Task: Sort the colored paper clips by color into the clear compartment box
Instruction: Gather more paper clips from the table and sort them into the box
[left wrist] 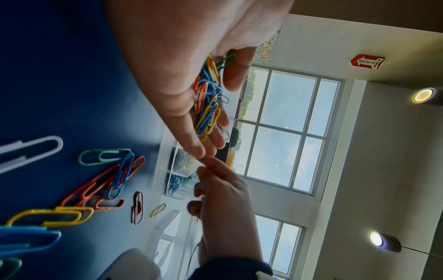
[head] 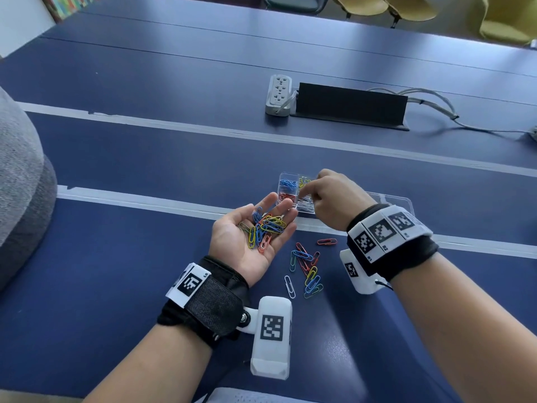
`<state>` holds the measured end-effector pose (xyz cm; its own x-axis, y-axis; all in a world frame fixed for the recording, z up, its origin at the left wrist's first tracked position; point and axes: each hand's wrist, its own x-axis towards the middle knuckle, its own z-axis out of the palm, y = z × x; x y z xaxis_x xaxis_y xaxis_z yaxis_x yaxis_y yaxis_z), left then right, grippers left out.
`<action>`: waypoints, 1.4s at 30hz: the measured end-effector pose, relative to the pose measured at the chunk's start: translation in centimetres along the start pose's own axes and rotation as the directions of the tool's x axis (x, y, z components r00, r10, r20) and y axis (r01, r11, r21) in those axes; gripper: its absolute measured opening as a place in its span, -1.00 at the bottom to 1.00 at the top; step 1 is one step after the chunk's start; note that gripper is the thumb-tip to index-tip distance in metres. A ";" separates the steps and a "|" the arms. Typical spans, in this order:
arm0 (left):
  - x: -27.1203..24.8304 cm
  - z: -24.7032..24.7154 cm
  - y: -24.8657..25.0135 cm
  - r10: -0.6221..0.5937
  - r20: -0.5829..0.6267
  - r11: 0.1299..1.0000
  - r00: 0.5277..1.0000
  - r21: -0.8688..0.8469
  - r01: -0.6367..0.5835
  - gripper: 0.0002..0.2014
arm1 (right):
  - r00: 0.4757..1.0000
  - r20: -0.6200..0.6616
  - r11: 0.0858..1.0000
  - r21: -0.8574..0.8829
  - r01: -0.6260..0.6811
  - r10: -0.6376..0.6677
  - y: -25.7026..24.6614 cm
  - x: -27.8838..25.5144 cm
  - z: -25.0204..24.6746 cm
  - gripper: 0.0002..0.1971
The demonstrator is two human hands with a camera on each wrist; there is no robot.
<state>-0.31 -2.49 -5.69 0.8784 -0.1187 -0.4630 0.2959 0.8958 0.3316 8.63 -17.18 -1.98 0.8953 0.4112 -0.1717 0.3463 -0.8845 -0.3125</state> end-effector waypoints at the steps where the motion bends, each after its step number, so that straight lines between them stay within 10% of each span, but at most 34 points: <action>1: 0.0 0.0 0.0 0.002 0.000 1.000 1.000 -0.002 -0.002 -0.61 | 0.998 -0.059 1.000 0.021 0.009 -0.007 0.0 -0.1 -0.1 -0.63; 42: -0.7 0.6 -0.2 0.056 0.124 0.987 0.991 -0.154 -0.037 -0.51 | 0.898 -0.202 0.872 0.231 0.433 -0.392 -3.3 -3.1 -1.1 -0.85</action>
<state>-0.70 -2.82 -4.91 0.9333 -0.1201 -0.3385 0.2020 0.9547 0.2183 5.05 -15.79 0.63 0.7244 0.6713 0.1570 0.6243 -0.5422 -0.5624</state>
